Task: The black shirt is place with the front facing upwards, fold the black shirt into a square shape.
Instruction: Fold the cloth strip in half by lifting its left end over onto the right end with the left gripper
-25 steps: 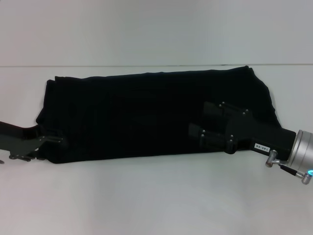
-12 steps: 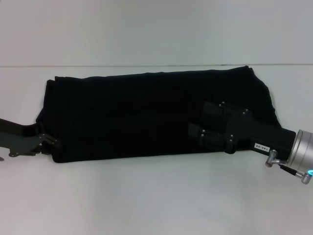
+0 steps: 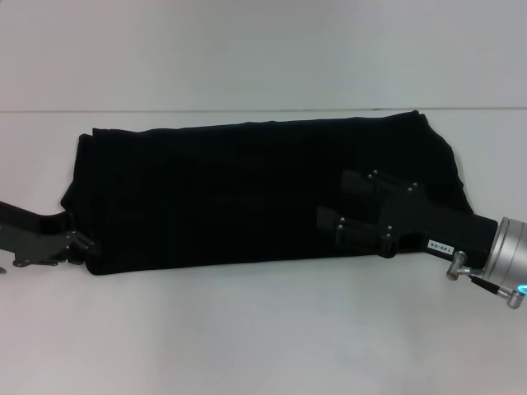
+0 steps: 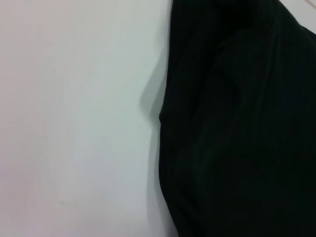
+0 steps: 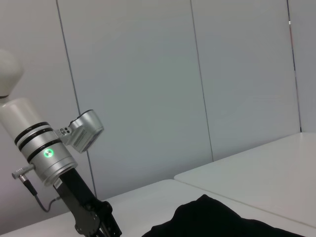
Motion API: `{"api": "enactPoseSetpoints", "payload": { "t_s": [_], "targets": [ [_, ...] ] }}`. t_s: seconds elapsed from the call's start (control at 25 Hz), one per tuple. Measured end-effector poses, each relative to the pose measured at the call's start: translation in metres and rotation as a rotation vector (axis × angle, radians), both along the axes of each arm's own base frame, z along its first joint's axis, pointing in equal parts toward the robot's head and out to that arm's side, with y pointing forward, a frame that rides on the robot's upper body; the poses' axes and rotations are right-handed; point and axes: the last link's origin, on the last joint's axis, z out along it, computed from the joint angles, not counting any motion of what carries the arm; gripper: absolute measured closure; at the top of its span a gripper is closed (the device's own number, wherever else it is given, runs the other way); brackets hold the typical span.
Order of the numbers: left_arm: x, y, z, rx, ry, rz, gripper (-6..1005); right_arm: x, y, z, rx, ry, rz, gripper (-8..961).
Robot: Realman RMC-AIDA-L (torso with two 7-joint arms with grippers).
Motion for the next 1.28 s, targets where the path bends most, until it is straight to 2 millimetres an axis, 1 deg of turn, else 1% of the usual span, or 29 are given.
{"api": "enactPoseSetpoints", "payload": {
  "t_s": [0.36,0.76,1.0,1.2,1.28],
  "targets": [
    [0.0002,-0.0004,-0.0008,0.007,-0.013,-0.003,665,0.0002,-0.0001,0.0000,0.000,0.000,-0.001,115],
    [0.0006,0.0003,-0.0009,0.007,-0.008,-0.009,463,0.0005,-0.0002,0.0002,0.001,0.000,-0.002,115],
    [0.0014,0.0014,-0.0005,0.004,0.001,-0.014,227,0.0004,0.0002,0.0002,0.004,-0.002,0.000,115],
    [0.0021,0.0020,-0.0010,0.000,0.008,-0.020,110,0.0003,0.0003,0.0002,0.009,-0.006,0.006,115],
    [0.0033,0.0025,-0.0020,-0.009,0.016,-0.027,113,0.0003,0.0004,0.0002,0.009,-0.007,0.007,115]
  ]
}}
